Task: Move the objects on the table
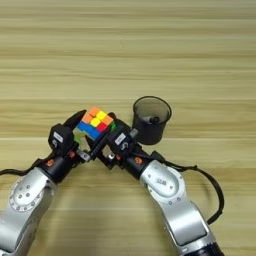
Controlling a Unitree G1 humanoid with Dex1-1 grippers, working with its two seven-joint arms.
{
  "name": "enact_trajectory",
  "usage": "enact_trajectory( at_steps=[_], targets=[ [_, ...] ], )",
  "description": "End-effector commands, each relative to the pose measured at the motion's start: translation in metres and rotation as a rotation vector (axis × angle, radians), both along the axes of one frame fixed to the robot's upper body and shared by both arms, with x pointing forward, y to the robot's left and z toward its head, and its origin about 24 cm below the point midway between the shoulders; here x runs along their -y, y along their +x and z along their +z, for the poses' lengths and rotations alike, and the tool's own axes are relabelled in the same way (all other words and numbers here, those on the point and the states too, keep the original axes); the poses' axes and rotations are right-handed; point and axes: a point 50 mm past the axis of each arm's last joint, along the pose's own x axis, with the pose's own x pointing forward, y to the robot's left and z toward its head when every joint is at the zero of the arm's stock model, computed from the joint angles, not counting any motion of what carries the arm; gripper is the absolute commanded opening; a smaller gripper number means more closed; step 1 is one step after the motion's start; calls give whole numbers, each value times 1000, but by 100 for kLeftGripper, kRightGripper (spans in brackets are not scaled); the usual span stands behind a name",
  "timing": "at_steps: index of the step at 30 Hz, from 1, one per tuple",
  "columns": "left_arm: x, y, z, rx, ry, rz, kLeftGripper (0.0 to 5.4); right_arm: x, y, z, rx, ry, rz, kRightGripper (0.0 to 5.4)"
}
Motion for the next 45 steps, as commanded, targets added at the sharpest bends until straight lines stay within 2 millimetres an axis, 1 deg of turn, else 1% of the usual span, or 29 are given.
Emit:
enact_trajectory(
  at_steps=[1,6,10,18,26,29,31,33,37,39,41,45],
  targets=[
    [-1,-1,-3,-34,-6,3,460,0,2,8,38,17,2,334],
    [-2,-1,-3,-37,-14,2,510,0,2,7,36,15,0,334],
    [-3,0,1,-36,-50,3,539,1,2,7,34,14,-3,334],
    [-13,3,12,1,-130,57,540,1,3,5,31,10,-7,334],
    [-19,3,22,18,-220,73,540,2,3,5,28,6,-9,334],
    [-26,6,24,33,-233,119,540,2,3,5,29,6,-11,334],
    [-33,9,27,45,-248,174,540,2,3,5,35,4,-16,334],
    [-43,14,26,61,-223,261,540,3,4,5,39,5,-21,334],
    [-68,24,19,52,-163,469,540,5,5,12,64,31,-35,334],
    [-75,27,14,37,-127,529,540,7,5,16,79,47,-44,334],
    [-81,29,10,9,-136,580,540,9,6,21,96,60,-55,334],
    [-91,32,3,-19,-95,659,540,13,8,27,118,85,-79,334]
  ],
)
